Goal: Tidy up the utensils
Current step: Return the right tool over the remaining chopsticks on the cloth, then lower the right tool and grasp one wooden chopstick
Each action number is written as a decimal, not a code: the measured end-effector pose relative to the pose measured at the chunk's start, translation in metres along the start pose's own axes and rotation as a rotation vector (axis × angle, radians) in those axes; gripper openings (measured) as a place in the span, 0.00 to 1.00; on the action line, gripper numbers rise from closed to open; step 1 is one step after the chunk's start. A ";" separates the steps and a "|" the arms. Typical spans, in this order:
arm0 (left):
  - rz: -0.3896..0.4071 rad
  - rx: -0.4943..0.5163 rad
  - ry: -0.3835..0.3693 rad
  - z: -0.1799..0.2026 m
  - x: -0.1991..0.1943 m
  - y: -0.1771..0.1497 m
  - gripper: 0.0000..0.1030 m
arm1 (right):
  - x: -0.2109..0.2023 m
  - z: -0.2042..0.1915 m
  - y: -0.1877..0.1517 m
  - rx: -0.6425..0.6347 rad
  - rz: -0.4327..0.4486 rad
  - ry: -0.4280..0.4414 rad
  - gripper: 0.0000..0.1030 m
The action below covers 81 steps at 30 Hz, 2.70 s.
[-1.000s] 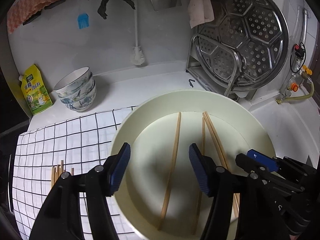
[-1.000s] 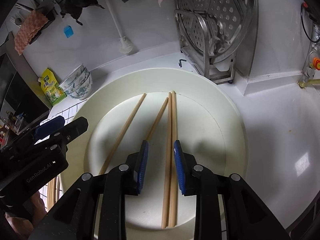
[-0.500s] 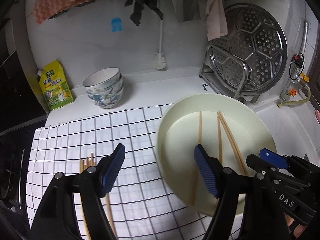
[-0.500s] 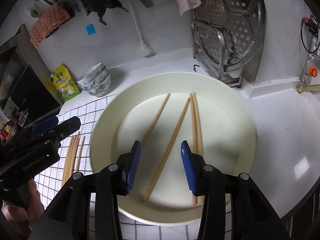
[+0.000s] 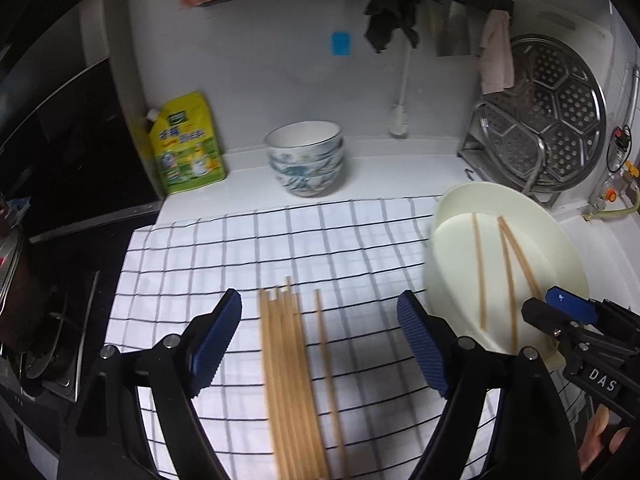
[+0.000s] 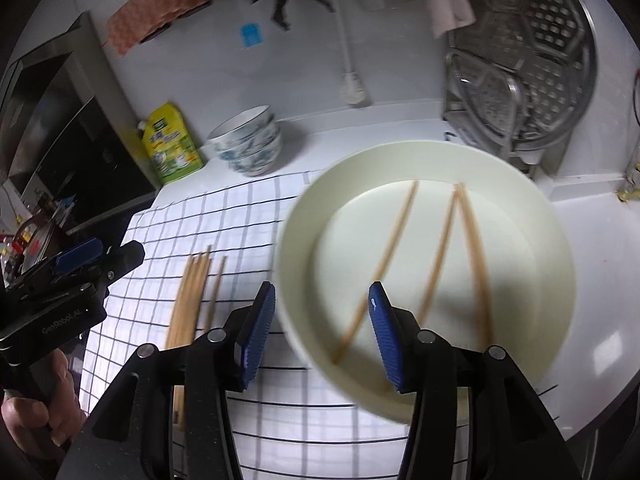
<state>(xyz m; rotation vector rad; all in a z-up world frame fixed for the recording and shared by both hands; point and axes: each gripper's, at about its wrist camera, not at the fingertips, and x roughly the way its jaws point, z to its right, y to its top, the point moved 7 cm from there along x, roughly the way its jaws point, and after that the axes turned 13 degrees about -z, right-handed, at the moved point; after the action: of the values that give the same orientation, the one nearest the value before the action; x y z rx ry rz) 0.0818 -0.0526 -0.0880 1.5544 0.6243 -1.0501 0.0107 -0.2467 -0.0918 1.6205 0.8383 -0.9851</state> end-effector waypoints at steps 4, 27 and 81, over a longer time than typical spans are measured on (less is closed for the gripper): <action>-0.019 -0.026 0.023 -0.032 0.004 -0.011 0.77 | 0.007 -0.030 -0.004 -0.038 -0.010 0.009 0.50; -0.148 -0.043 -0.002 -0.114 0.059 -0.074 0.79 | 0.108 -0.118 -0.062 -0.102 -0.185 -0.064 0.51; -0.201 0.059 0.000 -0.077 0.110 -0.093 0.84 | 0.124 -0.087 -0.070 -0.075 -0.180 -0.212 0.51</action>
<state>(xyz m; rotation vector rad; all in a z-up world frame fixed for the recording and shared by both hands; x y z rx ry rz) 0.0782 0.0294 -0.2298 1.5659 0.7675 -1.2289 0.0181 -0.1395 -0.2196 1.3668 0.8742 -1.2142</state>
